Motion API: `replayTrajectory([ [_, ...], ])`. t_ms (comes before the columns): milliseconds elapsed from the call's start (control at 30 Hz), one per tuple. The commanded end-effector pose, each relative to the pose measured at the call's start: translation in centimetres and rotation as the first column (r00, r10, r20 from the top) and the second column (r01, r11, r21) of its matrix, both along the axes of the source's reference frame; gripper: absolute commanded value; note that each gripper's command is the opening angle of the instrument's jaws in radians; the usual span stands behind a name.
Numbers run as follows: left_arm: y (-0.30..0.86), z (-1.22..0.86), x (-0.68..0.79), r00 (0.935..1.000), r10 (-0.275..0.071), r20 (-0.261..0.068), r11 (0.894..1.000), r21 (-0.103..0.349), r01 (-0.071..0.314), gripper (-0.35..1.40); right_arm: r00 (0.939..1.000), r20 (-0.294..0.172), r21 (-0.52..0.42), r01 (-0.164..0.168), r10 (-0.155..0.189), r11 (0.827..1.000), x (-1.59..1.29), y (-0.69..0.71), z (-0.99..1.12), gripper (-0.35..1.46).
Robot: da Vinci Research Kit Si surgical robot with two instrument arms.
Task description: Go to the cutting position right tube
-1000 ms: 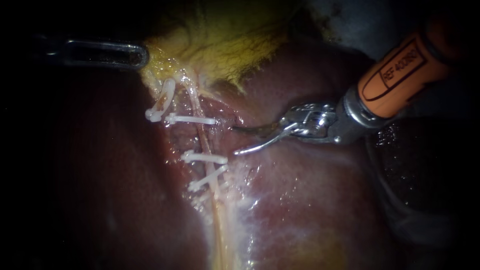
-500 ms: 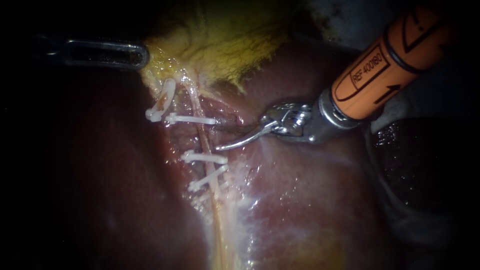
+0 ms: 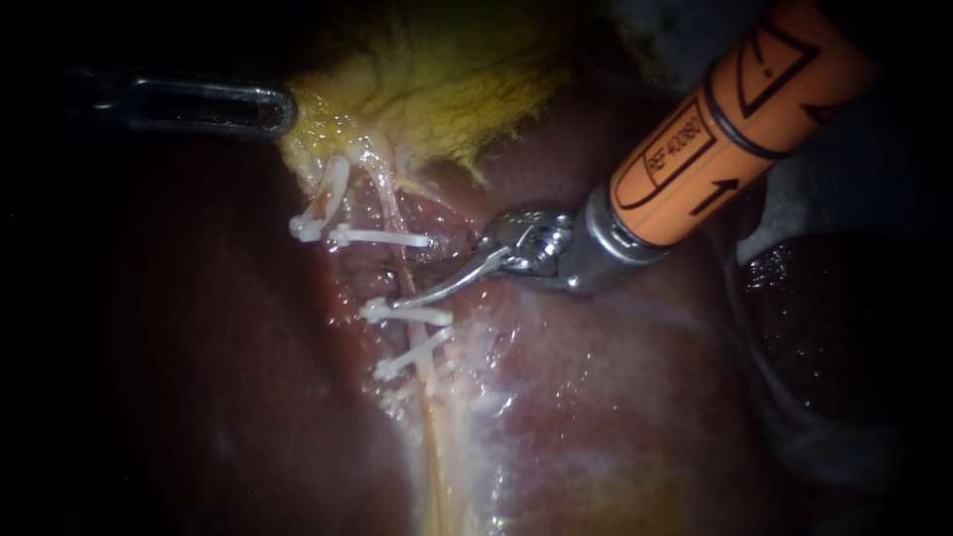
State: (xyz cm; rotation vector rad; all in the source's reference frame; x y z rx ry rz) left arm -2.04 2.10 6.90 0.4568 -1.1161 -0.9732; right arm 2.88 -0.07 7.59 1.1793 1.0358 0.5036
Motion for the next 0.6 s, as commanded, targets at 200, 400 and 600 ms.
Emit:
replayTrajectory([
  [200, 0.0, 0.0, -0.01, 1.0, -0.001, 0.0, 1.0, 0.0, 0.001, -0.35, 0.9984, -0.054, 0.016, -0.019, 0.02, 1.0, 0.16, -0.06, 0.07, 1.28],
  [400, 0.0, 0.0, -0.01, 1.0, -0.001, 0.0, 1.0, 0.0, 0.001, -0.35, 0.9907, -0.121, 0.052, -0.055, 0.061, 0.997, 0.28, -0.05, 0.09, 1.22],
  [600, 0.0, 0.0, -0.01, 1.0, -0.001, 0.0, 1.0, 0.0, 0.001, -0.35, 0.9845, -0.163, 0.071, -0.055, 0.066, 0.996, 0.39, -0.04, 0.09, 1.18],
])
